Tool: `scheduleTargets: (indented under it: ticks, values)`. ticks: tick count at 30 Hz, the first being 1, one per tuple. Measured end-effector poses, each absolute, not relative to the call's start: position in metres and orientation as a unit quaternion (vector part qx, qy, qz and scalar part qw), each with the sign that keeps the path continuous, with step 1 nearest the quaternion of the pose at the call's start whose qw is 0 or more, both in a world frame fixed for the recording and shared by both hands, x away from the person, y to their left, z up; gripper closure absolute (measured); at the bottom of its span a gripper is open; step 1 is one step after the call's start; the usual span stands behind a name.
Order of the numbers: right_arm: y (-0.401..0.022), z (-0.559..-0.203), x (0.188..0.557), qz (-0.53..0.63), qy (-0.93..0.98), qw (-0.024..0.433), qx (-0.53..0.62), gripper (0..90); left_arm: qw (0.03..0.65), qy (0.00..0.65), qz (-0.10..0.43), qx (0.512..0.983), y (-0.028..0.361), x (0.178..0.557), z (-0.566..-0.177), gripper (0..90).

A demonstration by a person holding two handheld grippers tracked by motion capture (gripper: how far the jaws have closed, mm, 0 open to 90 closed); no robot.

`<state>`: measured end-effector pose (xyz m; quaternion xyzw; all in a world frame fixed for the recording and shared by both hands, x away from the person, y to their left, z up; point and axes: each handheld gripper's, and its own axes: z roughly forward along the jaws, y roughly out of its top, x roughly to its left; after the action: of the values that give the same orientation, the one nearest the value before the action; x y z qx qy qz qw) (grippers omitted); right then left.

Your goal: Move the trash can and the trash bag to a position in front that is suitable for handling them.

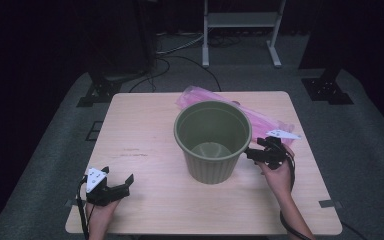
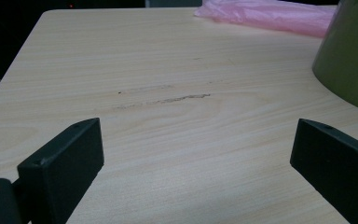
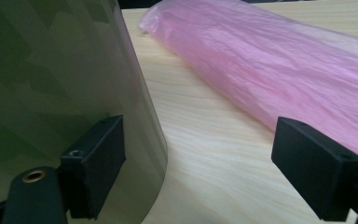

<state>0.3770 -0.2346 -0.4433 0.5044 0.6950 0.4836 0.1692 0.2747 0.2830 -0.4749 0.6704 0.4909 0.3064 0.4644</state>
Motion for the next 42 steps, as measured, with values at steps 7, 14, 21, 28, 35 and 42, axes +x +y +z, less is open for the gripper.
scheduleTargets:
  ticks: [7, 14, 21, 28, 35, 42]
  values:
    - [-0.222, -0.445, 0.386, 0.48, 0.705, 0.156, 0.499, 16.5, 0.464, 0.491, 0.306, 0.672, 0.283, 0.275, -0.475, 1.4]
    - [-0.243, -0.451, 0.406, 0.437, 0.721, 0.169, 0.511, 14.1, 0.465, 0.493, 0.303, 0.67, 0.283, 0.275, -0.475, 1.4]
    - [-0.266, -0.454, 0.432, 0.371, 0.745, 0.189, 0.522, 14.1, 0.464, 0.493, 0.3, 0.672, 0.28, 0.275, -0.476, 1.4]
    - [-0.278, -0.46, 0.454, 0.31, 0.75, 0.193, 0.551, 22.3, 0.464, 0.495, 0.299, 0.671, 0.282, 0.276, -0.476, 1.4]
    - [-0.28, -0.469, 0.458, 0.289, 0.755, 0.191, 0.556, 45.2, 0.466, 0.495, 0.3, 0.67, 0.284, 0.275, -0.475, 1.4]
    - [-0.283, -0.467, 0.445, 0.283, 0.763, 0.191, 0.55, 87.4, 0.465, 0.493, 0.302, 0.67, 0.282, 0.274, -0.475, 1.5]
